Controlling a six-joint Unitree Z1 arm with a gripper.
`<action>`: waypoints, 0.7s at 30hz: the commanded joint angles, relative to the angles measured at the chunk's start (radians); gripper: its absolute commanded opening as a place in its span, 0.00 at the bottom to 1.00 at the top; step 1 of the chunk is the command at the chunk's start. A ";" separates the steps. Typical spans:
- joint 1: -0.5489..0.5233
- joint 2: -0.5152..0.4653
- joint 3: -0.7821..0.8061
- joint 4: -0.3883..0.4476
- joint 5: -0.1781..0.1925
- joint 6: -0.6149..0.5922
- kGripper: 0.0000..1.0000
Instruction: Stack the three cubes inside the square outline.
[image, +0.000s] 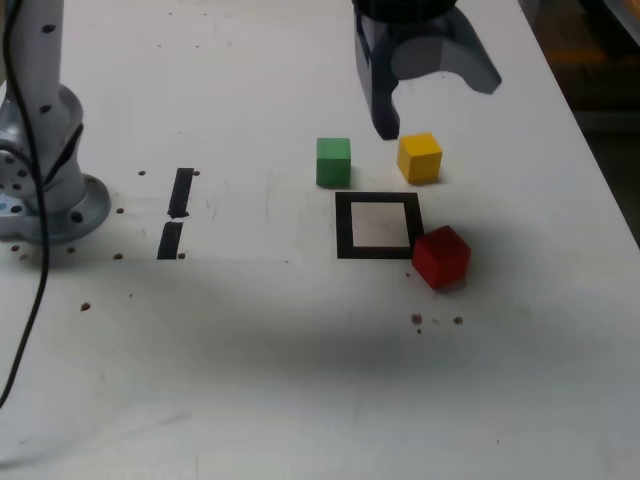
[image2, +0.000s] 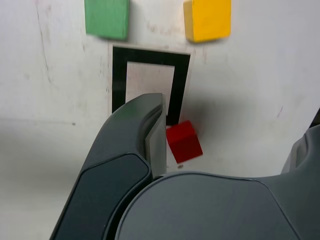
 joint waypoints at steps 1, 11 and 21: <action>-0.022 0.005 -0.008 0.006 -0.002 -0.027 0.93; -0.100 0.059 -0.008 0.039 -0.026 -0.186 0.93; -0.114 0.127 -0.037 0.046 -0.052 -0.230 0.93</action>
